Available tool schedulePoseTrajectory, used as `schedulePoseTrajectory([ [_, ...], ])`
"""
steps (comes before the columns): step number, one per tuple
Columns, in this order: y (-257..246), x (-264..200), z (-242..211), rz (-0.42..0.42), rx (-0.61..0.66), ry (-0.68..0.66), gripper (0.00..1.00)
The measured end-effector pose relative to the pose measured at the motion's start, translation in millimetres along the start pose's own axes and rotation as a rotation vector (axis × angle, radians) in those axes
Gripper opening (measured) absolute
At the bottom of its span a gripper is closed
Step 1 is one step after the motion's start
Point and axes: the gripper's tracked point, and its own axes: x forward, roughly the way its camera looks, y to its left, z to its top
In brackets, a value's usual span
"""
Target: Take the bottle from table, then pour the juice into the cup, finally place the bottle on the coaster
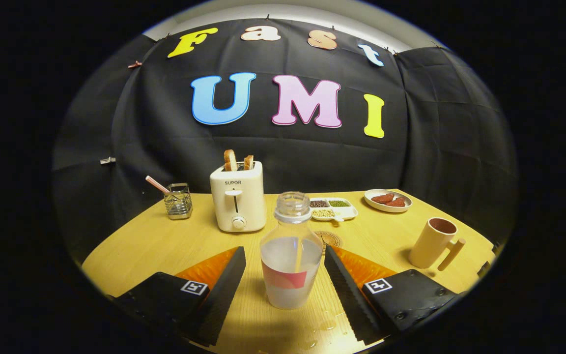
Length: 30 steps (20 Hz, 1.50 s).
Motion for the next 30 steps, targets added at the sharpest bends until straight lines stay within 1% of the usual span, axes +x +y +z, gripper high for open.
schedulePoseTrajectory([
  [2, -2.5, 12.3, -13.7, -0.026, -0.033, 0.015, 0.99],
  [3, -0.9, 17.3, -17.7, -0.023, -0.05, 0.017, 0.98],
  [4, -0.3, 22.1, -18.7, -0.025, -0.067, 0.017, 0.96],
  [7, -1.5, 32.9, -19.8, -0.031, -0.091, 0.006, 0.95],
  [9, -4.7, 35.8, -23.3, -0.045, -0.106, 0.007, 0.92],
  [10, -3.1, 37.2, -21.6, -0.047, -0.108, 0.002, 0.84],
  [11, -3.2, 37.4, -21.5, -0.049, -0.105, 0.0, 0.83],
  [13, 2.2, 39.7, -23.5, -0.036, -0.091, 0.006, 0.82],
  [16, 9.6, 38.7, -23.3, -0.025, -0.098, -0.004, 0.77],
  [18, 8.8, 37.7, -25.8, -0.028, -0.103, 0.001, 0.77],
  [20, 11.5, 38.0, -25.1, -0.008, -0.103, 0.004, 0.76],
  [23, 10.5, 37.7, -28.7, 0.03, -0.088, 0.047, 0.73],
  [24, 5.4, 40.0, -27.7, 0.028, -0.093, 0.064, 0.71],
  [25, -0.8, 31.1, -20.3, 0.024, -0.085, 0.067, 0.7],
  [27, -8.7, 26.4, -2.7, 0.034, -0.015, 0.057, 0.7],
  [30, -23.1, 19.8, 18.5, 0.046, 0.154, 0.064, 0.7],
])
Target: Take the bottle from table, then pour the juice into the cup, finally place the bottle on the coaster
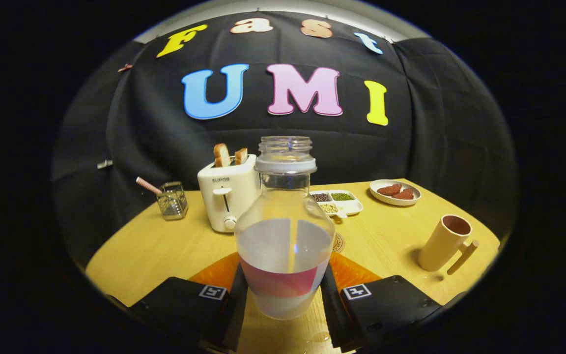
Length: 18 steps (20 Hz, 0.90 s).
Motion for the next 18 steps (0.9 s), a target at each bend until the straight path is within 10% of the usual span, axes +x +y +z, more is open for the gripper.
schedulePoseTrajectory([
  [18, -110.1, 11.0, 55.0, -0.059, 0.997, 0.054, 0.7],
])
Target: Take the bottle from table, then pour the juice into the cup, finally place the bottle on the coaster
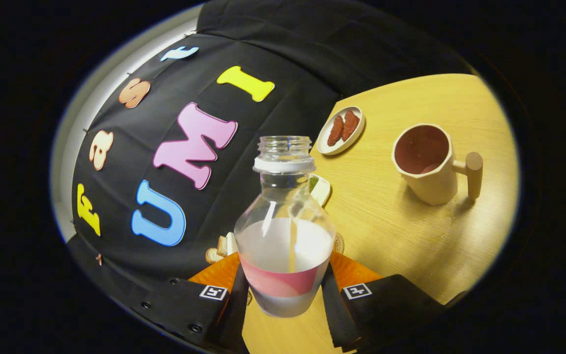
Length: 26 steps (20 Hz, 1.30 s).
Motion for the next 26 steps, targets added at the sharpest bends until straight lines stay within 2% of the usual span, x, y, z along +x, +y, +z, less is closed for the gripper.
schedulePoseTrajectory([
  [7, -20.9, 16.2, 16.2, -0.054, 0.29, 0.082, 0.7],
  [10, -30.2, 19.0, 11.7, -0.087, 0.37, 0.112, 0.7],
  [17, -44.8, 25.3, 23.8, -0.146, 0.605, 0.068, 0.7],
  [21, -34.6, 32.0, 28.9, -0.136, 0.73, 0.07, 0.7],
  [26, -26.3, 34.7, 32.8, -0.134, 0.822, 0.092, 0.7],
])
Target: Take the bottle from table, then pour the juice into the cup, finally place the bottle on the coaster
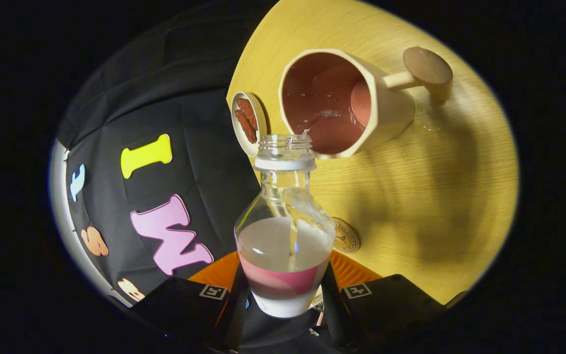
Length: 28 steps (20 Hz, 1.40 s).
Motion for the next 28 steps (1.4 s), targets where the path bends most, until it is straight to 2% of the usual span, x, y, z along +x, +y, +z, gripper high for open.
schedulePoseTrajectory([
  [28, 20.7, -9.4, 9.2, -0.022, 0.336, 0.057, 0.71],
])
